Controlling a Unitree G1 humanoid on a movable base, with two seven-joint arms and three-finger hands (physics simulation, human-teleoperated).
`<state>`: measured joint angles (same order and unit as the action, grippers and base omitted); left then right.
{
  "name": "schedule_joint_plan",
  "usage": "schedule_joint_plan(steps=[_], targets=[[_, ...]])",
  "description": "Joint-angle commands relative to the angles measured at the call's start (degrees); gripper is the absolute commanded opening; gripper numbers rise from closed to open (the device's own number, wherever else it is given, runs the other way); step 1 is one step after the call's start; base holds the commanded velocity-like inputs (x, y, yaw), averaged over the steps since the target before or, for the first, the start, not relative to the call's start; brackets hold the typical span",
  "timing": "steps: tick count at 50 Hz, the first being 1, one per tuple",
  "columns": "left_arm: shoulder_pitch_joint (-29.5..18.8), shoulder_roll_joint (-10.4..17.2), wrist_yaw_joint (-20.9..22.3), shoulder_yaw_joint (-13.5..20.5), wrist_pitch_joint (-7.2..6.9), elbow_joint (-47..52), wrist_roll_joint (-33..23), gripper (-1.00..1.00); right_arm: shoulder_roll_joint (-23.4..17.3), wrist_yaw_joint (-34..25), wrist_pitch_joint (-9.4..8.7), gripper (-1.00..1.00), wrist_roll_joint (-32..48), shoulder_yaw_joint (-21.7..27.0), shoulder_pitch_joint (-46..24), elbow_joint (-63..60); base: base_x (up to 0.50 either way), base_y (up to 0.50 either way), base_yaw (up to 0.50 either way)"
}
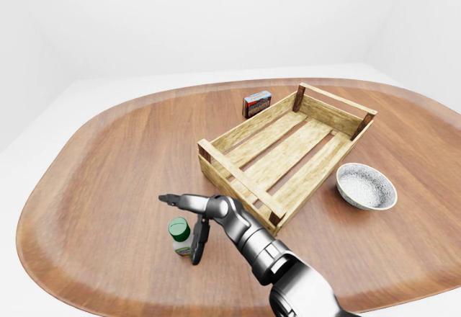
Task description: Pick up the salad dressing and put it in the tray.
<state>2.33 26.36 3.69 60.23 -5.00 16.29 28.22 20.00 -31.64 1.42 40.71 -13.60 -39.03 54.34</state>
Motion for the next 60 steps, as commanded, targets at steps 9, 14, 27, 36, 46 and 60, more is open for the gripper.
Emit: schedule_joint_plan(steps=[9,14,27,36,46,60], targets=[[0.1,-0.1,0.1,0.4,0.00,0.6,0.2,1.00,0.0,-2.9,2.47,1.00,0.6,1.5,-5.2,10.9,0.00,0.00,0.00],[0.1,0.0,0.1,0.5,0.00,0.4,0.3,1.00,0.0,-1.8,3.37,1.00,1.3,2.3,-6.4,13.6,0.00,0.00,0.00],[0.2,-0.1,0.2,0.3,0.00,0.0,0.5,1.00,-0.6,-3.1,2.95,-0.95,-0.2,3.1,-6.5,11.4,0.00,0.00,0.00],[0.1,-0.1,0.0,0.3,0.00,0.8,0.8,1.00,-1.6,-5.7,3.58,-0.95,-0.4,2.5,-4.7,7.8,0.00,0.00,0.00],[0.0,-0.1,0.0,0.0,0.00,0.5,0.5,1.00,-2.8,-8.0,2.77,-0.95,-1.2,2.7,-5.5,4.3,0.00,0.00,0.00],[-0.1,-0.6,0.0,-0.9,0.00,0.7,-0.1,1.00,0.0,-8.4,-6.42,-0.95,-4.4,1.0,-8.3,-16.5,0.00,0.00,0.00]])
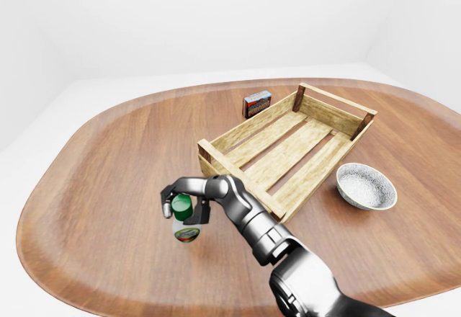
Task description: Pick up the salad dressing and put it in the tray.
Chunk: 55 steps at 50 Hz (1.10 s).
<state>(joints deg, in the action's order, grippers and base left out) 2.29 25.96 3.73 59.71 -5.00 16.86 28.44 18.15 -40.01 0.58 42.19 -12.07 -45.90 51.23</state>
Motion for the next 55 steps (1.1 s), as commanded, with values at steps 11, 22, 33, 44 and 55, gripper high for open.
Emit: schedule_joint_plan(steps=[11,22,33,44,55], targets=[[0.1,-0.4,0.2,-0.7,0.00,-0.8,-0.6,1.00,1.8,0.0,-5.58,-0.95,-7.9,0.4,-5.4,-15.6,0.00,0.00,0.00],[-0.1,-0.4,0.0,-0.8,0.00,-0.5,-0.8,1.00,-3.9,0.0,-5.58,-0.95,-14.7,5.2,-18.0,-12.6,0.00,0.00,0.00],[-0.1,-0.4,-0.1,-1.0,0.00,-0.1,-0.7,1.00,-14.3,0.0,-5.58,-0.95,-19.1,9.3,-30.0,-6.9,0.00,0.00,0.00],[-0.2,-0.3,-0.3,-0.9,0.00,0.5,-0.7,1.00,-23.1,0.0,-5.58,-0.95,-20.9,11.7,-37.4,-5.0,0.00,0.00,0.00],[-0.5,-0.3,-0.3,-1.0,0.00,0.3,-0.9,1.00,-31.0,0.0,-5.58,-0.95,-20.2,13.8,-36.8,-8.3,0.00,0.00,0.00]])
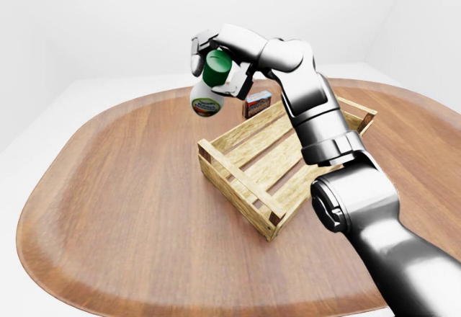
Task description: Pick up the salad dressing and put it in the tray.
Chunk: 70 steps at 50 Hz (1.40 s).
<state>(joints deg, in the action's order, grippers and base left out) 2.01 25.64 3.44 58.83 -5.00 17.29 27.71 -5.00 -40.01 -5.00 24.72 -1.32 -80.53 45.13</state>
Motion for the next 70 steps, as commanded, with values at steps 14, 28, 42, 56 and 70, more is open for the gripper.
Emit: schedule_joint_plan(steps=[14,28,42,56,70], targets=[[0.0,0.2,-0.1,0.2,0.00,0.5,0.1,1.00,-16.5,0.0,0.00,-1.00,-2.7,5.8,2.8,9.1,0.00,0.00,0.00],[-0.1,0.0,0.1,0.0,0.00,0.4,-0.2,1.00,-21.1,6.7,0.00,-1.00,0.6,6.1,3.8,20.9,0.00,0.00,0.00],[-0.1,0.0,0.0,0.1,0.00,0.6,-0.2,1.00,-20.5,20.0,6.02,-1.00,11.5,3.4,8.6,25.3,0.00,0.00,0.00],[-0.2,-0.1,0.2,-0.4,0.00,-0.3,-0.6,1.00,-16.5,23.1,8.08,-1.00,8.2,5.8,12.6,29.1,0.00,0.00,0.00],[-0.1,-0.2,0.2,-0.8,0.00,-0.8,-0.7,1.00,-15.1,27.7,6.31,-1.00,3.2,8.6,14.5,31.5,0.00,0.00,0.00]])
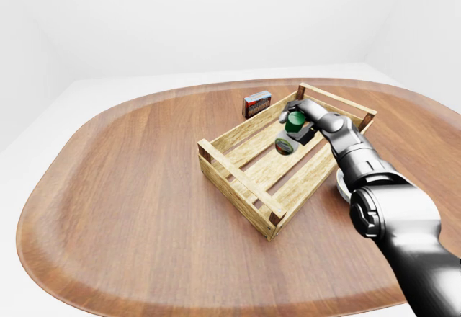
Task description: Pick up the salad dressing and put it in the tray.
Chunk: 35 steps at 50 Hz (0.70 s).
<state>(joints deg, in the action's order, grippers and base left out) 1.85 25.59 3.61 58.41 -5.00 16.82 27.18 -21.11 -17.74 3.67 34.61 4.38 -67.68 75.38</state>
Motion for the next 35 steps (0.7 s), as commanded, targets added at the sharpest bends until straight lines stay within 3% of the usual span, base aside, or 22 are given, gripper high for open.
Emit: schedule_joint_plan(steps=[1,23,33,35], targets=[[0.0,-0.1,0.1,-0.3,0.00,-0.4,-0.2,1.00,0.9,5.8,-2.54,-1.00,-6.5,2.8,1.9,1.3,0.00,0.00,0.00],[0.0,-0.2,-0.2,-0.4,0.00,0.4,-0.2,1.00,-2.7,8.1,-3.18,-1.00,-9.0,4.3,6.7,1.4,0.00,0.00,0.00],[0.0,-0.4,0.1,-0.5,0.00,0.4,-0.4,1.00,-2.2,7.7,-3.41,-1.00,-9.5,4.1,7.2,1.5,0.00,0.00,0.00],[0.0,-0.4,0.1,-0.5,0.00,0.3,-0.5,1.00,-2.0,7.1,-4.39,-1.00,-10.3,4.6,7.4,1.5,0.00,0.00,0.00]])
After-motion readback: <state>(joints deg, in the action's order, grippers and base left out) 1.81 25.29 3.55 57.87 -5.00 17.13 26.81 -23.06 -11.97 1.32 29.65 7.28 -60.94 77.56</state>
